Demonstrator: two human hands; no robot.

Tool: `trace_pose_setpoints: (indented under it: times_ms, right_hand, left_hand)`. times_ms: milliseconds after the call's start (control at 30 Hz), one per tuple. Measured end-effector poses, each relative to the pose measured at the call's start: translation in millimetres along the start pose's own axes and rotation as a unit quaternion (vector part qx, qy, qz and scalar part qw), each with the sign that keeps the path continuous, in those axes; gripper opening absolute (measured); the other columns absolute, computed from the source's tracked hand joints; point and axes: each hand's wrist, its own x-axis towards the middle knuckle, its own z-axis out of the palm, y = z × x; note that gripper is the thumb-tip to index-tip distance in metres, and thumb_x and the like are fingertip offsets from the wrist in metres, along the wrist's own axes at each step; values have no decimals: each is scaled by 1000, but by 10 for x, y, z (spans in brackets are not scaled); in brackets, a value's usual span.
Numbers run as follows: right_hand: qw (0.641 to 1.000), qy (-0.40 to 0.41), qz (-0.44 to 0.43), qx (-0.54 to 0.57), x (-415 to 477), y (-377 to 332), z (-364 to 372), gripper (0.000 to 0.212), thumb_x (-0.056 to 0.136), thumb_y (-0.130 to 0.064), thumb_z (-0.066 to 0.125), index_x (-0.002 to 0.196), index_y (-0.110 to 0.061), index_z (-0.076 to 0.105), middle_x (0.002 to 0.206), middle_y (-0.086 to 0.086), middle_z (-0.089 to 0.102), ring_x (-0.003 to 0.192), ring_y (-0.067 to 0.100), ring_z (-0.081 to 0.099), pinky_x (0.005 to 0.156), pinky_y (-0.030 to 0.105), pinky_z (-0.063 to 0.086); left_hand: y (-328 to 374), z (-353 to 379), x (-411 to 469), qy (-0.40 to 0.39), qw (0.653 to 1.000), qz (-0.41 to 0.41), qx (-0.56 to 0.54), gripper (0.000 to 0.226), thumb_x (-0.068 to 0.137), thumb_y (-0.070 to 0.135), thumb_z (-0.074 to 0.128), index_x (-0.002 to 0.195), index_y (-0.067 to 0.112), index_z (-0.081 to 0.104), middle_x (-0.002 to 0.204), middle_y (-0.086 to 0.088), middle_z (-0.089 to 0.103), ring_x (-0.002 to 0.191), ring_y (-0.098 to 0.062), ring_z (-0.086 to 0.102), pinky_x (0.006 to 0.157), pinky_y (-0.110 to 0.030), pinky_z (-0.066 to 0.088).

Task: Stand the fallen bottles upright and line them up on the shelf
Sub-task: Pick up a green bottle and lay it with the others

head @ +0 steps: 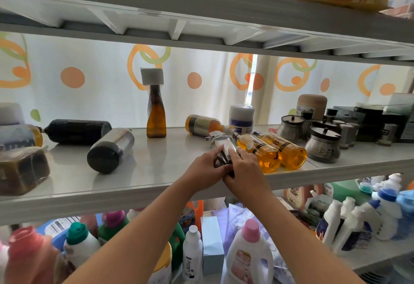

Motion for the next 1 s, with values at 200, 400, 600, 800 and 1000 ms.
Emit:
trace_pose_setpoints:
  times_ms: [200,400,600,800,1000]
  right_hand:
    - [1000,8,6,4,-5,-4,7,61,89,-22,56,143,-10,32,139,14,43,128,29,35,104,32,34]
    - [1000,16,16,5,-10,-22,38,61,89,-23,56,143,-9,31,142,14,40,130,30,33,103,34,35]
    - [999,27,17,13,-21,-17,51,63,88,-22,57,143,-7,30,141,15,40,131,30,33,104,34,35]
    - [999,44,24,-3,-9,-25,102,64,84,-26,62,140,-5,37,139,20,42,130,34,35,105,40,34]
    - [986,165,-40,-4,32,-177,181,52,73,-20,67,121,-1,57,119,21,60,115,38,53,97,48,44]
  left_hand:
    - [-14,-9,26,-10,1000,9,-12,72,86,35,63,147,22,26,142,-8,47,130,-23,46,106,-42,40]
    - [-38,14,22,1,1000,19,3,70,88,36,60,147,24,26,145,-7,44,131,-24,44,107,-42,39]
    - [-45,12,13,21,999,30,11,69,86,38,62,145,23,31,142,-7,47,128,-24,47,105,-39,41]
    - [-11,-17,-51,44,998,50,14,60,88,39,60,142,23,39,138,-3,52,124,-19,51,95,-27,41]
    - [24,-129,-189,106,990,90,-4,36,94,28,51,130,22,53,126,0,62,113,-14,57,96,-32,47]
